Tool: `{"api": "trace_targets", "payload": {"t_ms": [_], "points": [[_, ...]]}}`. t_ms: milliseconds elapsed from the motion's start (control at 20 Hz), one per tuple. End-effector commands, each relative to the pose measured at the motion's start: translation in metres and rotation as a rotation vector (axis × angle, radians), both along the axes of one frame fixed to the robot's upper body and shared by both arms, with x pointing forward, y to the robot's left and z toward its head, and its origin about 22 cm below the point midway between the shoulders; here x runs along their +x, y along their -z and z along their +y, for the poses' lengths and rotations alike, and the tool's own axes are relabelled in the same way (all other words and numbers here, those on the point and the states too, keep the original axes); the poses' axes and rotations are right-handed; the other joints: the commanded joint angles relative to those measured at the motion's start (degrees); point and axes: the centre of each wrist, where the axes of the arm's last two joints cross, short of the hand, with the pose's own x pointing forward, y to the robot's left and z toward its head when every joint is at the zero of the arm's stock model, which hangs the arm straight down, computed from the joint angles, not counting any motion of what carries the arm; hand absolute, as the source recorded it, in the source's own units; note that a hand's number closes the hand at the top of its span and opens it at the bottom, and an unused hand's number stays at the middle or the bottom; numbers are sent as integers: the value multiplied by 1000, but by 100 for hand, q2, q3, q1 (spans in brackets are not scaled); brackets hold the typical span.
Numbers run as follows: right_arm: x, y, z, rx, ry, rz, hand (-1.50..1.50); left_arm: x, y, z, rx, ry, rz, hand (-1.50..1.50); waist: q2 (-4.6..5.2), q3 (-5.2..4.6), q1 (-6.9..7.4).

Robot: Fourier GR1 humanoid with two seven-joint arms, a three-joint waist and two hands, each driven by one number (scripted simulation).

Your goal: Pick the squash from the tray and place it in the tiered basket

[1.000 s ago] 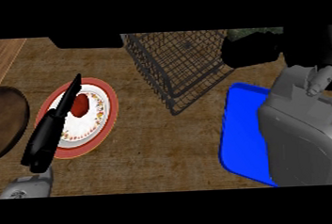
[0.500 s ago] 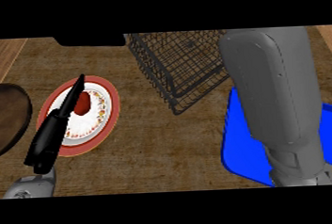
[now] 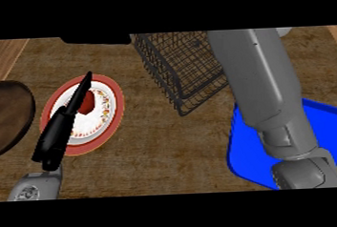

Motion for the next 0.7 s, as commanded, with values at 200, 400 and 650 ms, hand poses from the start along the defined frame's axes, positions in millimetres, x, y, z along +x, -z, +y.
{"api": "trace_targets", "payload": {"t_ms": [200, 400, 650], "points": [[16, 29, -4, 181, 33, -278, -150, -4, -9, 6, -16, 11, 9, 0, -3, 8, 70], [21, -1, -19, 149, 192, -457, -150, -7, -1, 3, 3, -14, 3, 0, -52, -2, -125], [22, -7, -56, 178, 385, -501, -150, -14, 13, 26, -3, -82, 39, 0, -167, -4, -425]]}}
